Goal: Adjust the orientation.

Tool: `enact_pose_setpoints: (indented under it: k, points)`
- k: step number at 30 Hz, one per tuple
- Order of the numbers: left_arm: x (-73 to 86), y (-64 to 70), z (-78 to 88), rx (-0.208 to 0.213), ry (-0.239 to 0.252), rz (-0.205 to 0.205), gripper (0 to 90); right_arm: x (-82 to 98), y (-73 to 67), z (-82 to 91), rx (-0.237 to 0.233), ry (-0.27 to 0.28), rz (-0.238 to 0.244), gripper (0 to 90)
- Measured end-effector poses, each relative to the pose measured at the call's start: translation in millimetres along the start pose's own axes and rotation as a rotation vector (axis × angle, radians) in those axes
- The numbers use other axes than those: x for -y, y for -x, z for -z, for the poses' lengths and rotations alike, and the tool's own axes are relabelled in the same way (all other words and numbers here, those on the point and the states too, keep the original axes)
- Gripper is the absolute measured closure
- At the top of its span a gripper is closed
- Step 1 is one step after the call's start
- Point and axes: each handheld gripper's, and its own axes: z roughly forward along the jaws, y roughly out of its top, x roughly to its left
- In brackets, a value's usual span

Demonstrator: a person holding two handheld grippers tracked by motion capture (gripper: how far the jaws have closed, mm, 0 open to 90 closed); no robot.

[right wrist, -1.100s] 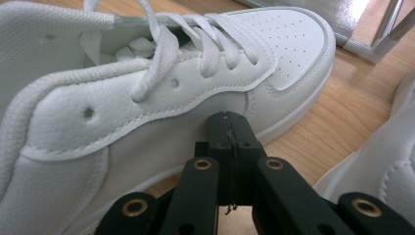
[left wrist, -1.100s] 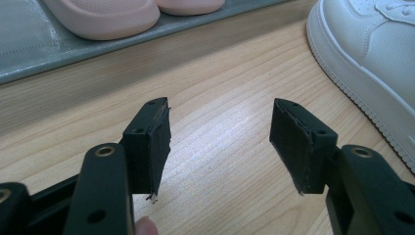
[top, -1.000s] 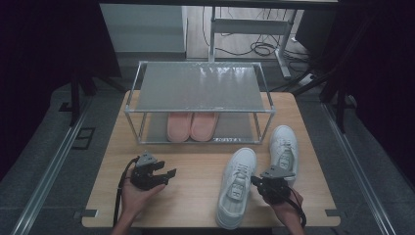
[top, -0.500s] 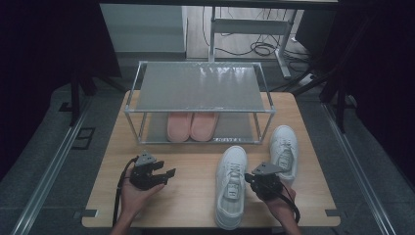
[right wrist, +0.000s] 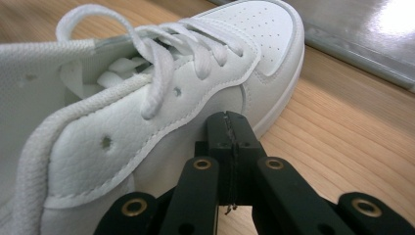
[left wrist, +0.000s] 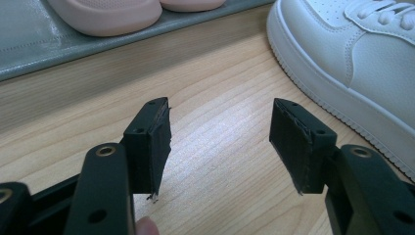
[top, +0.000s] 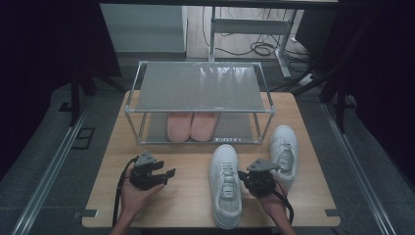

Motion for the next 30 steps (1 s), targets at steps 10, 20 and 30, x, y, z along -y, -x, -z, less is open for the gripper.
enact_pose_setpoints:
  k: [10,20,30]
  points:
    - [0.2,-1.8,1.5,-0.001,0.003,0.001,41.1,3.2,0.6,2.4,-0.022,0.046,-0.03,90.0]
    - [0.5,-4.5,2.7,-0.001,0.003,0.01,41.0,4.2,6.7,47.6,-0.061,0.159,-0.055,90.0]
    - [1.2,-4.1,0.5,-0.003,-0.011,0.009,40.7,8.7,-2.0,75.2,-0.111,0.206,-0.052,90.0]
